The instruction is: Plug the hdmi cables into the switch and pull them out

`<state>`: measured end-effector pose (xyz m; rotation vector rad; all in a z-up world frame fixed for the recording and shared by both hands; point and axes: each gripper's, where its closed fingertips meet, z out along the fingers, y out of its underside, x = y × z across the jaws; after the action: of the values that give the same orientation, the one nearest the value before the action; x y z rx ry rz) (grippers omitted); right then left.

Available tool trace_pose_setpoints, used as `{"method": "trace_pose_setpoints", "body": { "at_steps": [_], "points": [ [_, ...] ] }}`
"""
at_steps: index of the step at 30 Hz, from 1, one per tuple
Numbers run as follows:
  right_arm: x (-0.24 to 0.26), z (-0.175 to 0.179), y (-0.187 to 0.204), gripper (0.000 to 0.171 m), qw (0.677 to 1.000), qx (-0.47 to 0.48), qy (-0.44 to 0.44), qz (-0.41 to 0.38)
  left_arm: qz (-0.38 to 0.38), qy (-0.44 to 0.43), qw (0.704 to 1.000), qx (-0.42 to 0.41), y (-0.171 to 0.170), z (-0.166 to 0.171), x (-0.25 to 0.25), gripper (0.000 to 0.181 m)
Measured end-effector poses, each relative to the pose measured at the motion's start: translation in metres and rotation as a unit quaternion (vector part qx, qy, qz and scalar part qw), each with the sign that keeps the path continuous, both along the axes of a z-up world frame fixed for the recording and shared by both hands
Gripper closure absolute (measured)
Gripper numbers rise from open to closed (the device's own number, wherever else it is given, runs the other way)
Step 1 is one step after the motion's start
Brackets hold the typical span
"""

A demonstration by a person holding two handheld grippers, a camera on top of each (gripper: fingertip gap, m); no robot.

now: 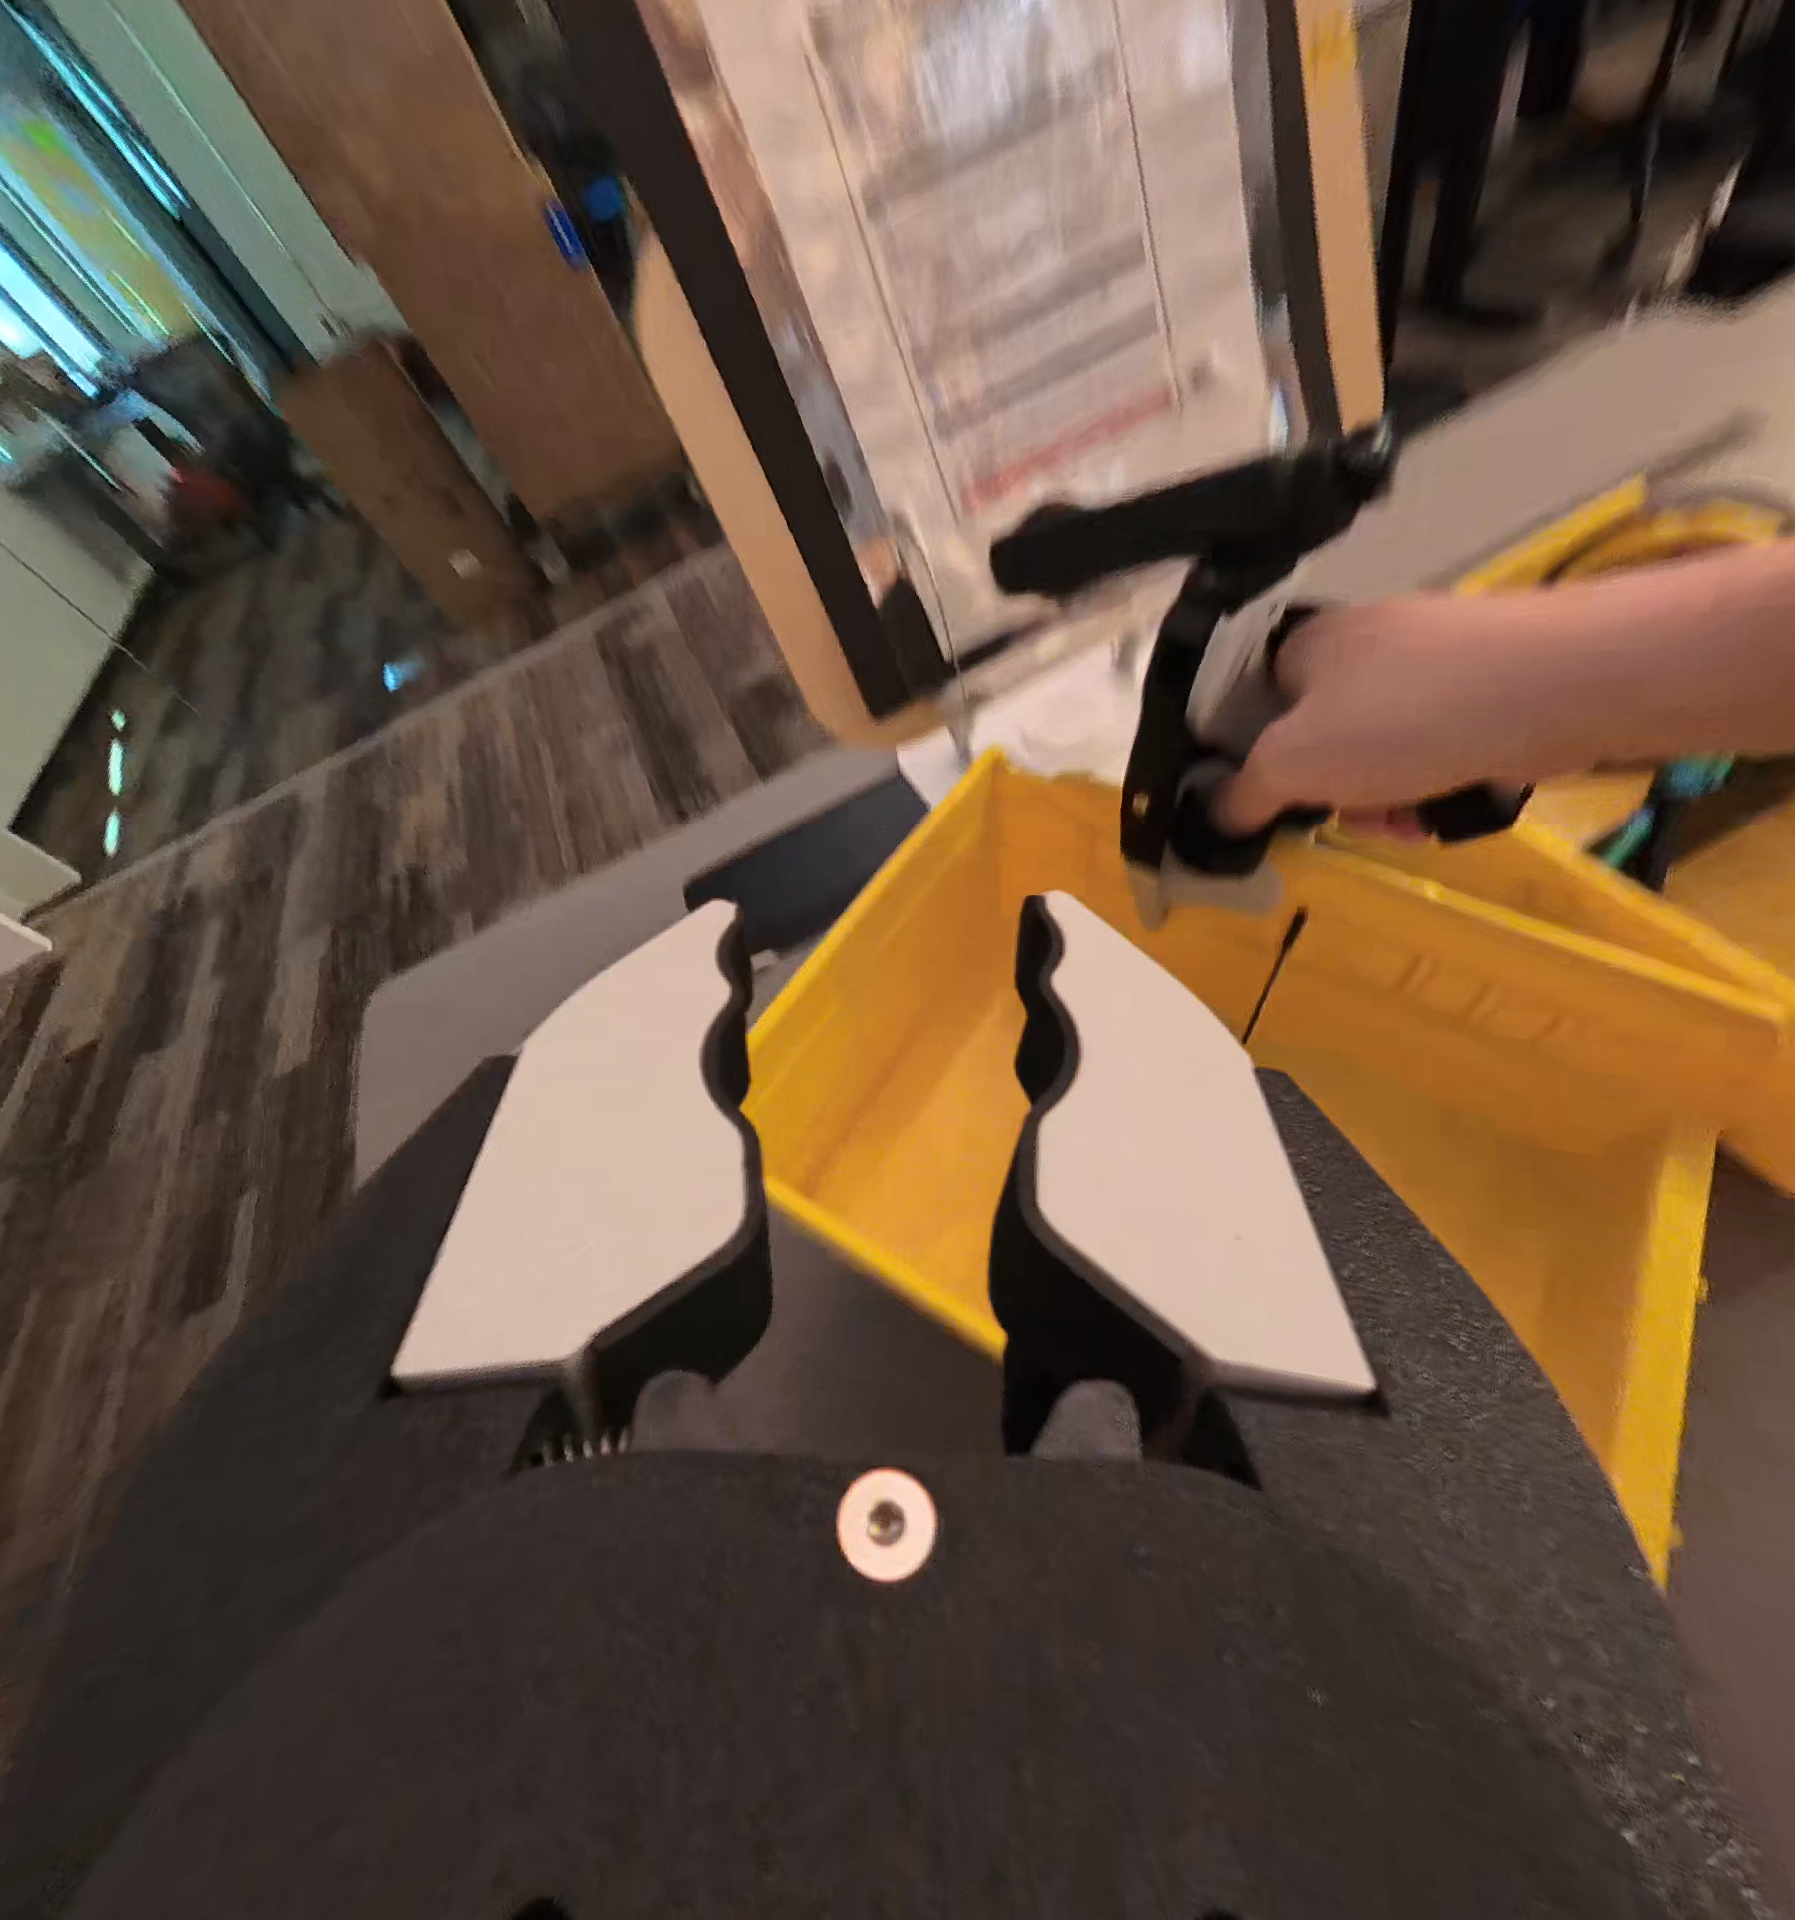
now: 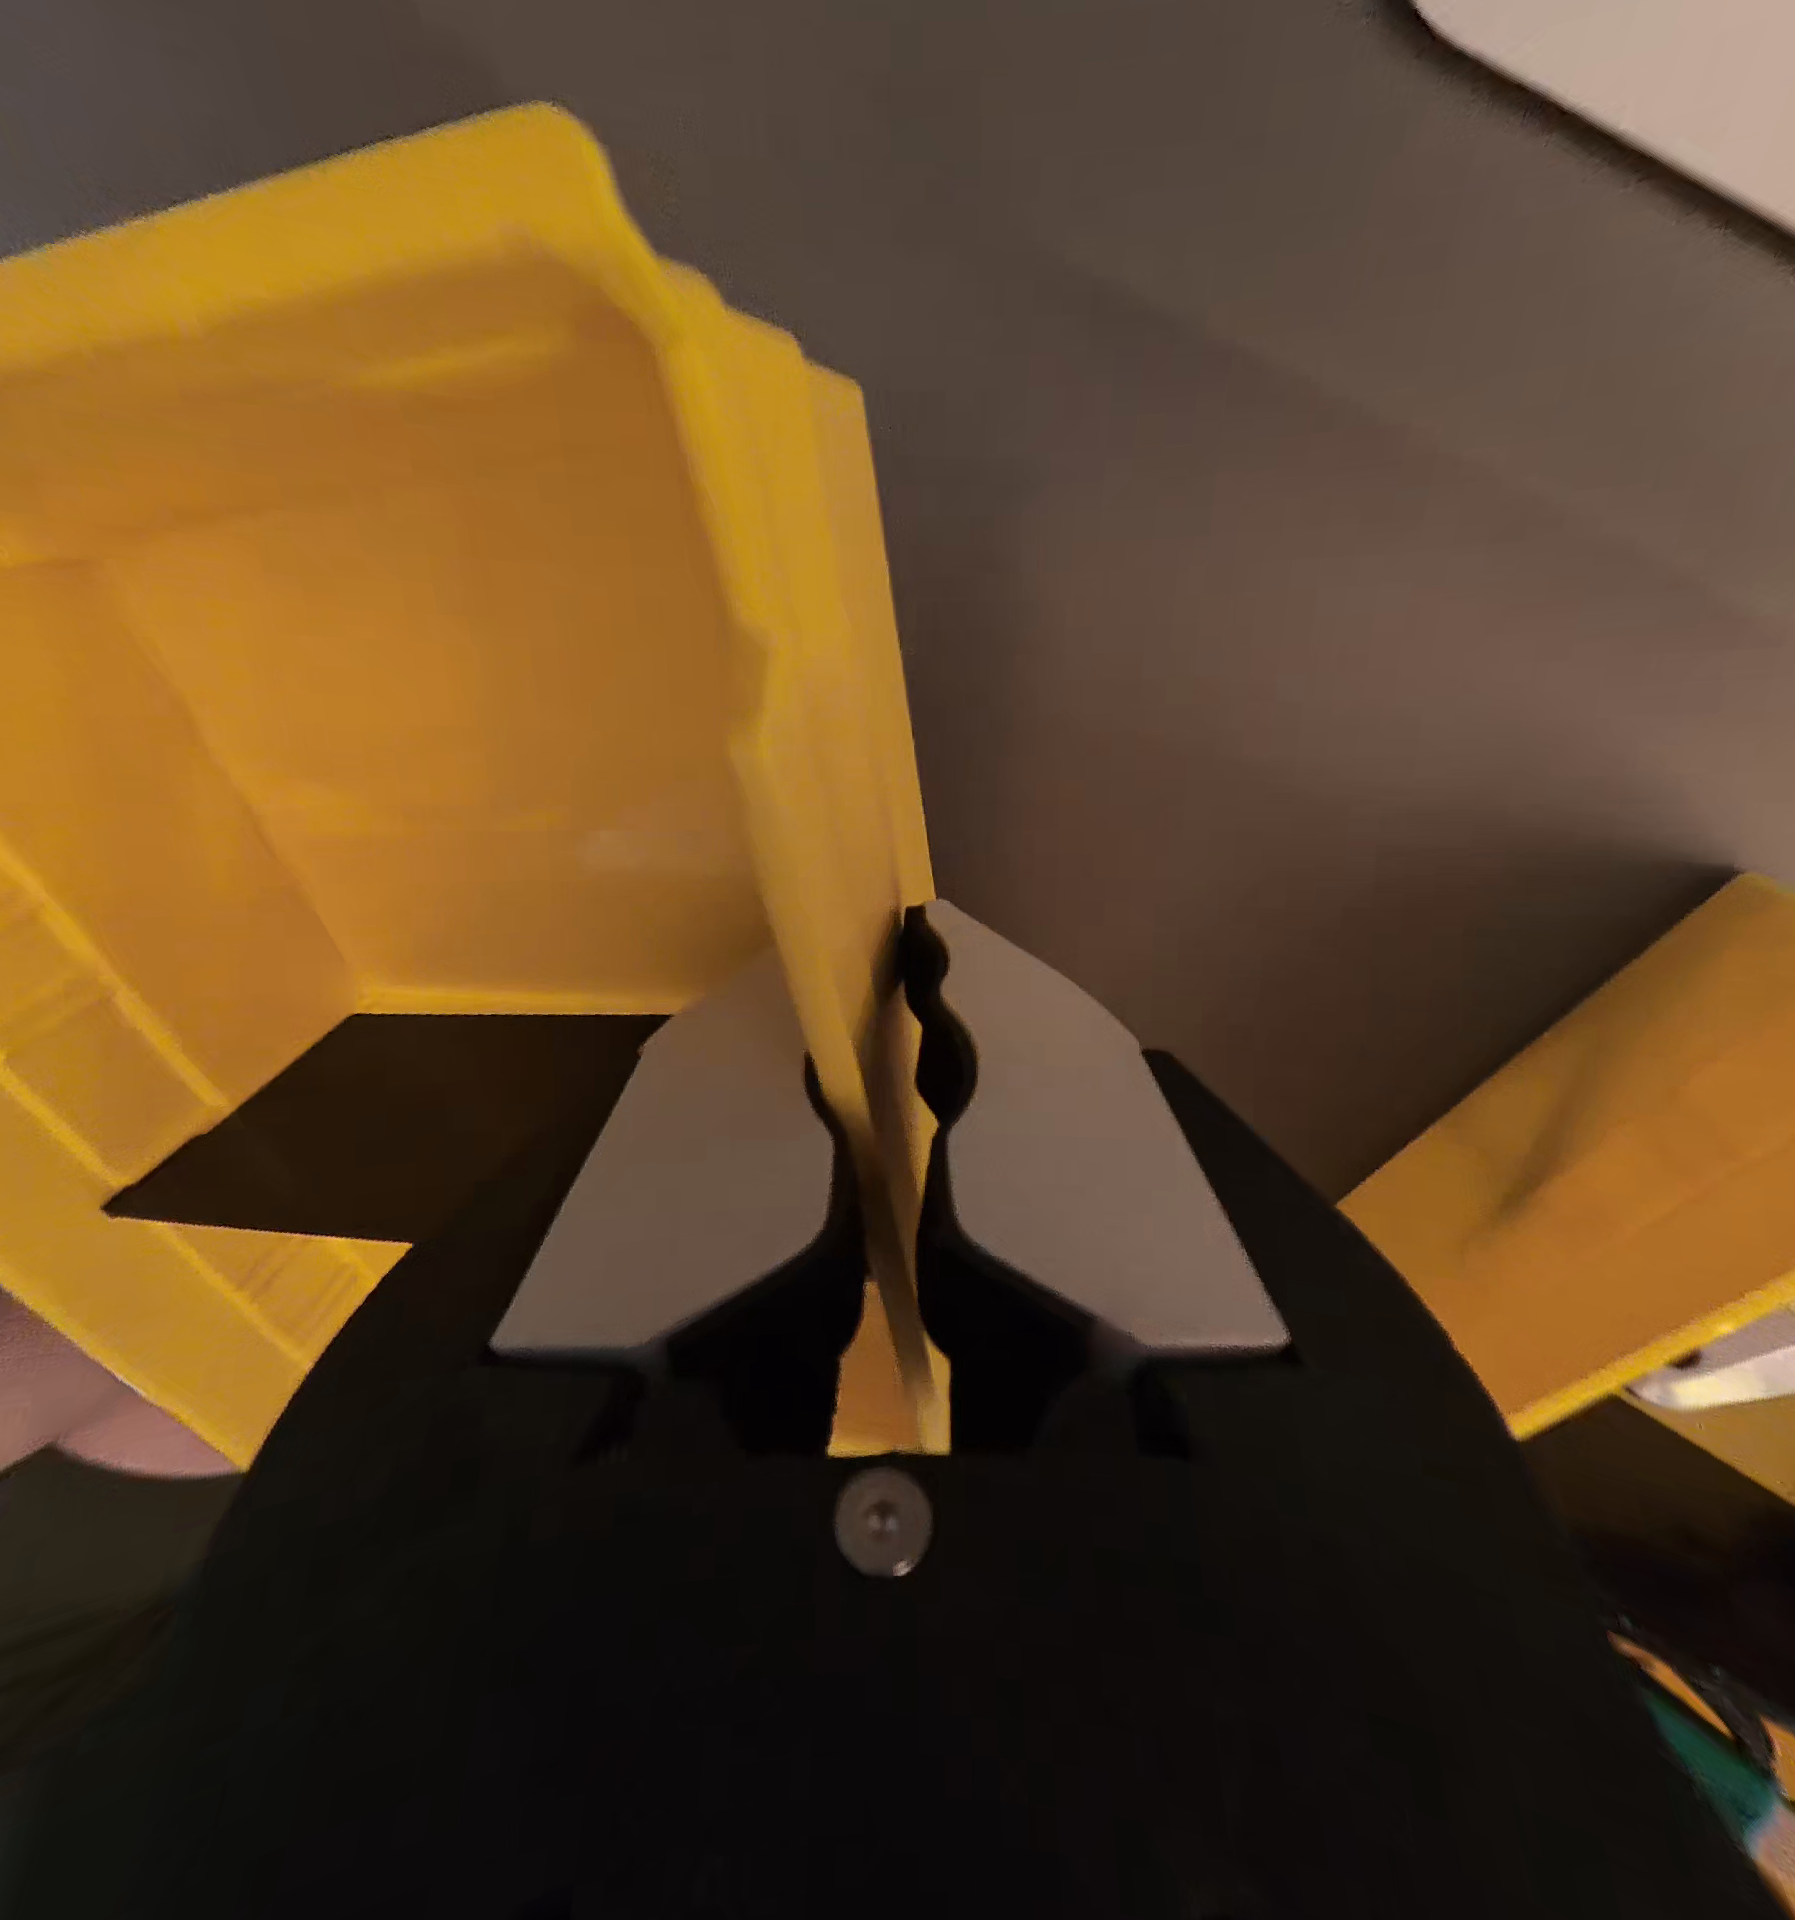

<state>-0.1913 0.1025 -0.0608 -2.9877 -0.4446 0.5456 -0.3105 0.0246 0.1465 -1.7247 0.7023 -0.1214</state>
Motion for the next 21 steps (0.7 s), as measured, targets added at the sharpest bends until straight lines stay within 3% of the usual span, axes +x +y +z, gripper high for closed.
{"method": "trace_pose_setpoints", "body": {
  "at_steps": [6,9,13,16,18,21],
  "points": [
    [0.004,0.085,0.014,0.165,0.998,0.054,-0.001,0.028,-0.014,-0.183,0.973,0.143,-0.049,0.079,-0.032,0.155],
    [0.049,0.133,0.020,0.165,0.996,0.085,0.000,0.002,-0.041,-0.219,0.965,0.138,-0.065,0.087,-0.041,0.148],
    [0.160,0.189,0.011,0.165,0.990,0.117,-0.005,-0.073,-0.125,-0.242,0.960,0.071,-0.068,0.076,-0.018,0.133],
    [0.266,0.219,-0.021,0.165,0.982,0.137,-0.015,-0.131,-0.178,-0.236,0.955,0.033,-0.063,0.062,0.016,0.130],
    [0.341,0.224,-0.053,0.165,0.971,0.143,-0.012,-0.192,-0.197,-0.223,0.955,-0.001,-0.056,0.044,0.047,0.130],
    [0.441,0.202,-0.107,0.165,0.948,0.133,-0.014,-0.288,-0.257,-0.176,0.947,-0.082,-0.056,-0.003,0.114,0.125]
  ]
}}
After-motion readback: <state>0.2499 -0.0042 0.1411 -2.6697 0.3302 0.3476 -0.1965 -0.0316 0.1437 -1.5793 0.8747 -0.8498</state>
